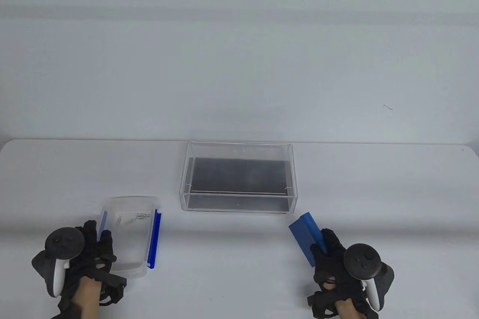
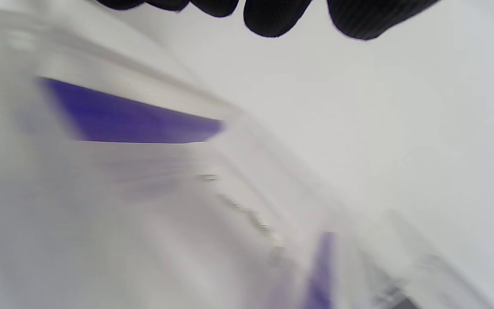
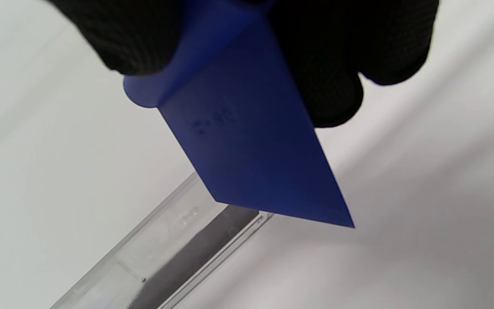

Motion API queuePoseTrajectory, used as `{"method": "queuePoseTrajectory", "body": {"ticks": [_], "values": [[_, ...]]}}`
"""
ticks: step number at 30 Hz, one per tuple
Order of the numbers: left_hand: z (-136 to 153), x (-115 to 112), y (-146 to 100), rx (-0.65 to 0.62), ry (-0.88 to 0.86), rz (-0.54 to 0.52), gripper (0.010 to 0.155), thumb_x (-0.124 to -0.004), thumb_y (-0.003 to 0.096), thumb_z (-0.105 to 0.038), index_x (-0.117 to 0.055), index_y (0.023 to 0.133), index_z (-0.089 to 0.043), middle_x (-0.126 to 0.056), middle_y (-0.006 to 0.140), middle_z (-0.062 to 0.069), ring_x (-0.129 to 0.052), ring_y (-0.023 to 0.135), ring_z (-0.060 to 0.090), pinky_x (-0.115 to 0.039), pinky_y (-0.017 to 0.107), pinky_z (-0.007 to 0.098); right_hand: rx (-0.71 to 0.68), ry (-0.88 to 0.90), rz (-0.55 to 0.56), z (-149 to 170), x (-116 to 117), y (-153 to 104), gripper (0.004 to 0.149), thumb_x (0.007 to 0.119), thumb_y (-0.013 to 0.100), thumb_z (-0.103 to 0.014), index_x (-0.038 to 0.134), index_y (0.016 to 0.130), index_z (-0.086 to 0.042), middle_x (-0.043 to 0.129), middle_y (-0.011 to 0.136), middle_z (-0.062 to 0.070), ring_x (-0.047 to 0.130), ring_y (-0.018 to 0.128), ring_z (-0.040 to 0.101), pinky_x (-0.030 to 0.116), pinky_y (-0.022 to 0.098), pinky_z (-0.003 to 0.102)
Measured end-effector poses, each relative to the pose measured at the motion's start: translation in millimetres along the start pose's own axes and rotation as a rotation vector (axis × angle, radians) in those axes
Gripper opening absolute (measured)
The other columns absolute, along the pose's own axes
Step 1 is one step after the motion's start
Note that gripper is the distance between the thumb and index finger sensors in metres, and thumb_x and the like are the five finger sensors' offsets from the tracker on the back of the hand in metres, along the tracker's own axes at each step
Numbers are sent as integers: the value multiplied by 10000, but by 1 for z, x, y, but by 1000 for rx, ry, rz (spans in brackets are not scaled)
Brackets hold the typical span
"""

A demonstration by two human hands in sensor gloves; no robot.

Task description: Scrape paper clips from drawer organizer into plastic box

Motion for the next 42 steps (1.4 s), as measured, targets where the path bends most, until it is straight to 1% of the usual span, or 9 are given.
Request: {"method": "queuePoseTrajectory", "body": {"ticks": [3, 7, 10, 14, 16, 18, 23, 30, 42], "values": [[-34, -21, -13, -137, 13, 45, 660, -665, 466, -487, -520, 1024, -168, -409, 1040, 145, -453, 963, 446, -545, 678, 554, -3, 3, 32, 1, -9, 1, 616, 736, 421, -432, 524, 961, -225, 798, 821, 55, 887, 643, 277, 714, 568, 476], [-68, -65, -29, -261, -29, 165, 654, -664, 465, -487, -530, 1018, -163, -434, 1034, 147, -481, 955, 446, -561, 671, 553, 0, -8, 61, 6, -20, 1, 611, 694, 428, -419, 495, 972, -225, 762, 853, 63, 855, 683, 291, 686, 591, 487], [-80, -96, -39, -296, -47, 252, 657, -664, 466, -483, -521, 1019, -158, -428, 1034, 147, -477, 955, 449, -560, 671, 555, 19, -33, 77, 12, -24, 2, 608, 675, 429, -406, 483, 976, -223, 740, 872, 68, 834, 709, 303, 669, 603, 495], [-84, -126, -49, -301, -49, 334, 660, -665, 465, -479, -512, 1019, -154, -423, 1033, 149, -472, 955, 452, -558, 668, 559, 56, -68, 101, 23, -29, 6, 595, 650, 434, -377, 464, 981, -233, 693, 916, 66, 775, 778, 326, 624, 637, 513], [-87, -132, -51, -306, -21, 368, 662, -662, 467, -480, -505, 1021, -152, -416, 1034, 149, -464, 957, 453, -552, 671, 561, 88, -94, 115, 31, -31, 10, 594, 653, 437, -369, 447, 977, -228, 672, 928, 61, 743, 806, 332, 601, 652, 517], [-87, -136, -53, -316, 1, 354, 659, -662, 467, -478, -511, 1018, -151, -423, 1033, 148, -470, 955, 453, -554, 671, 560, 120, -112, 116, 38, -33, 13, 593, 665, 440, -361, 443, 973, -229, 657, 937, 59, 713, 829, 336, 579, 664, 522], [-89, -140, -56, -328, 26, 386, 661, -663, 466, -480, -514, 1019, -150, -422, 1034, 152, -470, 955, 456, -554, 670, 563, 214, -206, 128, 57, -32, 21, 589, 751, 430, -324, 484, 948, -236, 635, 958, 53, 663, 874, 347, 555, 676, 533], [-89, -147, -55, -317, 43, 427, 664, -653, 467, -490, -519, 1018, -147, -425, 1030, 175, -475, 951, 460, -563, 665, 560, 264, -446, 119, 61, -21, 23, 585, 803, 410, -287, 529, 923, -232, 648, 947, 48, 665, 881, 347, 567, 671, 534], [-90, -154, -59, -336, 106, 454, 659, -657, 466, -486, -532, 1014, -143, -437, 1028, 173, -490, 947, 461, -579, 660, 556, 283, -619, 27, 62, -11, 25, 588, 859, 387, -304, 585, 905, -256, 721, 908, 18, 702, 847, 316, 582, 667, 522]]}}
Point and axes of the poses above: the tracker on the back of each hand, its own z axis roughly to the little-finger side, its own y axis roughly from the wrist to the fingertips, x = y × z, the point moved 1 cm from there along y, roughly from the wrist to the fingertips
